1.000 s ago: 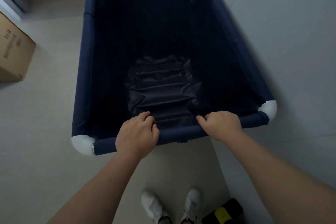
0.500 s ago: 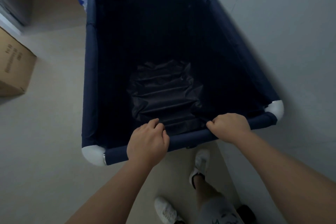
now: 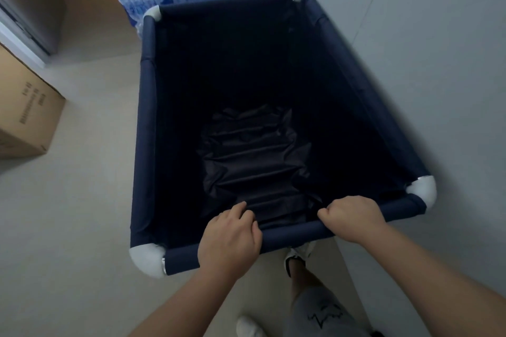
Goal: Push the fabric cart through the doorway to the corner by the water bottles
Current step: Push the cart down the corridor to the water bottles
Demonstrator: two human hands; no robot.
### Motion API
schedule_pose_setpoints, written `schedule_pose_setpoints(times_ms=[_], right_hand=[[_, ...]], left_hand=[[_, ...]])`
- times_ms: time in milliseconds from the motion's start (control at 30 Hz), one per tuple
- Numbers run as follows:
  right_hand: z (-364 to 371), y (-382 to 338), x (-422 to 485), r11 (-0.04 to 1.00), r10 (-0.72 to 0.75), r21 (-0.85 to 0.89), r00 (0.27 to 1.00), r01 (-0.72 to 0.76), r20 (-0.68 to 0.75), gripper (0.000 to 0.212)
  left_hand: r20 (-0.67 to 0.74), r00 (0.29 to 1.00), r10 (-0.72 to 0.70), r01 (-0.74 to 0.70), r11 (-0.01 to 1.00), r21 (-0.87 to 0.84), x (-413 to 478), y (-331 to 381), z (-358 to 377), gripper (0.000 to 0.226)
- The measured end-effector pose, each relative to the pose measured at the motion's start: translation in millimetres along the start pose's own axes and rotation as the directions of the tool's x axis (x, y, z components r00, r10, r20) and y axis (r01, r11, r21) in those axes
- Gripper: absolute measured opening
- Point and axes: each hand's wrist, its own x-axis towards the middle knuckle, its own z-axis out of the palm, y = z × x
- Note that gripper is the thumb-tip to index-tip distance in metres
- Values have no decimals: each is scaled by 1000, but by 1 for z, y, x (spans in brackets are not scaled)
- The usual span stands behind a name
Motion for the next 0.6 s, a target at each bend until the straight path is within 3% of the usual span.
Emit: schedule_pose_setpoints(times_ms=[433,600], right_hand=[[-5,15,10,999,-25,-21,999,25,-43,15],[1,17,13,1000,-29,0,998,29,-53,23]], left_hand=[[-27,1000,-1,1,1000,-16,17,4,0,40],[-37,999,-6,5,1000,-27,18,6,0,41]])
